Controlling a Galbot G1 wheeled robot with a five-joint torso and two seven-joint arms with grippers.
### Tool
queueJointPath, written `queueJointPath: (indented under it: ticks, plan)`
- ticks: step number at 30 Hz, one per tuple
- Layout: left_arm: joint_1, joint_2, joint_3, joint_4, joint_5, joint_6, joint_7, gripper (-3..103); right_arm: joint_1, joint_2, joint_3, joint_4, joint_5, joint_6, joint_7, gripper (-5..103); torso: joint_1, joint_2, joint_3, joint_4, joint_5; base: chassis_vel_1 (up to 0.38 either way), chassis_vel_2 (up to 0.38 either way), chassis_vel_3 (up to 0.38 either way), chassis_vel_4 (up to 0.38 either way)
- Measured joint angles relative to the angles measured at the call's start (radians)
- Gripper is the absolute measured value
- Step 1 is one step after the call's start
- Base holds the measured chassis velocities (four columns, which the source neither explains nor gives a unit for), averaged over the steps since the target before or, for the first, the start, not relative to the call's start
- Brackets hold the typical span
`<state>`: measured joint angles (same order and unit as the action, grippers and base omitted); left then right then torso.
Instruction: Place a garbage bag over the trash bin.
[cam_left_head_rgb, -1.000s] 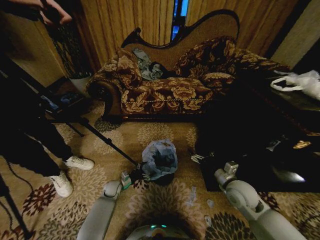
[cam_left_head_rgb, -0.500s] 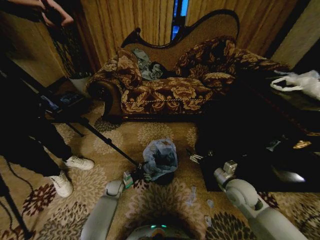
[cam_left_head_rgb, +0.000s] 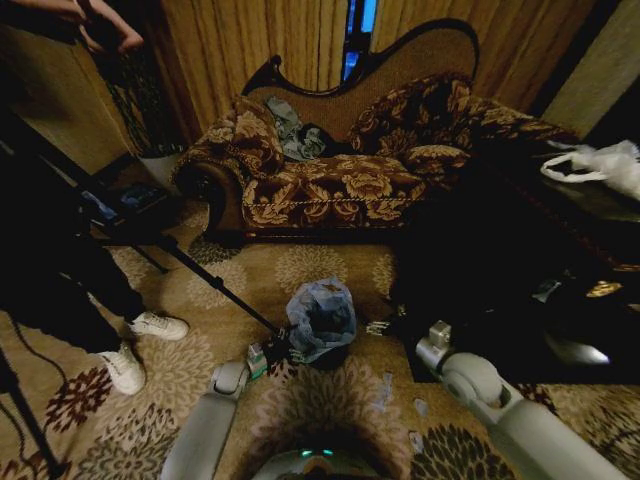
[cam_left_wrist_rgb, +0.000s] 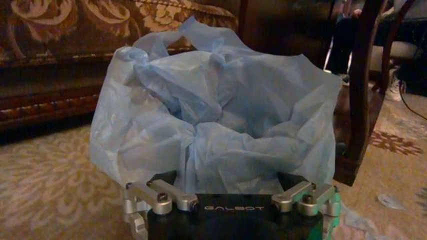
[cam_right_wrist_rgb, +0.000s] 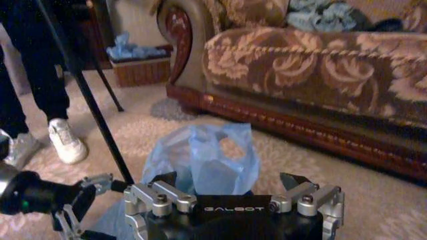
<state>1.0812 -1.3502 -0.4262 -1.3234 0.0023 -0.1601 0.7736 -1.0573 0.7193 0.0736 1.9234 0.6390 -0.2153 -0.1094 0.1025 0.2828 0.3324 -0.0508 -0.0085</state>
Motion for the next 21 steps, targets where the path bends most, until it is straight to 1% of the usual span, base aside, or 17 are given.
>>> queueJointPath:
  ticks: [1,2,3,5,6,8,9,10,11,12,13,14,15,17,19,20,21]
  plan:
    - [-0.001,0.0,0.0,-0.001,0.0,0.0,-0.001,100,0.056,0.004,-0.054,-0.02,0.031,-0.012,0.039,100,0.0,0.0,0.0,0.0001,-0.0002,0.0,0.0,0.0,0.0]
    - [-0.002,0.0,0.0,-0.001,0.0,0.0,-0.001,100,0.087,0.014,-0.079,-0.029,0.053,-0.021,0.062,100,0.0,0.0,0.0,0.0,-0.0002,0.0,0.0,0.0,0.0]
    - [-0.002,0.0,0.0,-0.001,0.0,0.0,-0.001,100,0.087,0.014,-0.079,-0.029,0.053,-0.021,0.062,100,0.0,0.0,0.0,0.0,-0.0002,0.0,0.0,0.0,0.0]
    - [-0.002,0.0,0.0,-0.002,-0.004,0.0,-0.001,100,0.146,0.036,-0.13,-0.038,0.1,-0.04,0.112,100,0.0,0.0,0.0,0.0001,-0.0001,0.0,0.0,0.0,0.0]
    - [-0.002,0.0,0.0,-0.002,-0.004,0.0,-0.001,100,0.146,0.036,-0.13,-0.038,0.1,-0.04,0.112,100,0.0,0.0,0.0,0.0001,-0.0001,0.0,0.0,0.0,0.0]
    - [-0.002,0.001,0.0,-0.002,-0.005,0.0,-0.001,100,0.184,0.051,-0.177,-0.038,0.126,-0.052,0.146,100,0.0,0.0,0.0,0.0001,-0.0004,0.0,0.0,0.0,0.0]
    - [-0.001,0.002,-0.003,-0.002,-0.006,-0.002,0.0,100,0.216,0.077,-0.223,-0.052,0.147,-0.059,0.196,100,0.0,0.0,0.0,-0.0001,-0.0003,0.0,0.0,0.0,0.0]
    - [-0.001,0.002,-0.003,-0.002,-0.006,-0.002,0.0,100,0.216,0.077,-0.223,-0.052,0.147,-0.059,0.196,100,0.0,0.0,0.0,-0.0001,-0.0003,0.0,0.0,0.0,0.0]
    - [0.0,0.001,-0.004,-0.002,-0.006,-0.003,0.0,100,0.228,0.095,-0.237,-0.069,0.151,-0.06,0.222,100,0.0,0.0,0.0,-0.0001,-0.0003,0.0,0.0,0.0,0.0]
    - [0.001,0.0,-0.004,-0.002,-0.007,-0.004,0.0,100,0.242,0.13,-0.251,-0.101,0.159,-0.058,0.258,100,0.0,0.0,0.0,0.0001,-0.0002,0.0,0.0,0.0,0.0]
    - [0.002,0.0,-0.004,-0.002,-0.008,-0.004,0.001,100,0.247,0.151,-0.253,-0.124,0.166,-0.058,0.278,100,0.0,0.0,0.0,0.0001,0.0002,0.0,0.0,0.0,0.0]
    - [0.003,0.0,-0.005,-0.002,-0.009,-0.005,0.001,100,0.25,0.17,-0.253,-0.148,0.175,-0.056,0.293,102,0.0,0.0,0.0,0.0002,0.0002,0.0,0.0,0.0,0.0]
    - [0.003,0.0,-0.005,-0.002,-0.009,-0.005,0.001,100,0.25,0.17,-0.253,-0.148,0.175,-0.056,0.293,102,0.0,0.0,0.0,0.0002,0.0002,0.0,0.0,0.0,0.0]
    - [0.004,0.001,-0.005,-0.002,-0.014,-0.006,0.002,100,0.258,0.193,-0.243,-0.193,0.185,-0.056,0.299,93,0.0,0.0,0.0,-0.0001,-0.0002,0.0,0.0,0.0,0.0]
    - [0.003,0.001,-0.006,-0.002,-0.015,-0.007,0.002,100,0.261,0.197,-0.241,-0.204,0.188,-0.056,0.3,93,0.0,0.0,0.0,-0.0001,-0.0002,0.0,0.0,0.0,0.0]
    - [0.002,0.001,-0.006,0.002,-0.017,-0.009,0.002,100,0.272,0.207,-0.236,-0.231,0.198,-0.056,0.301,83,0.0,0.0,0.0,-0.0002,-0.0002,0.0,0.0,0.0,0.0]
    - [0.001,0.001,-0.007,0.004,-0.019,-0.01,0.002,100,0.279,0.214,-0.236,-0.247,0.202,-0.056,0.301,83,0.0,0.0,0.0,-0.0001,-0.0002,0.0,0.0,0.0,0.0]
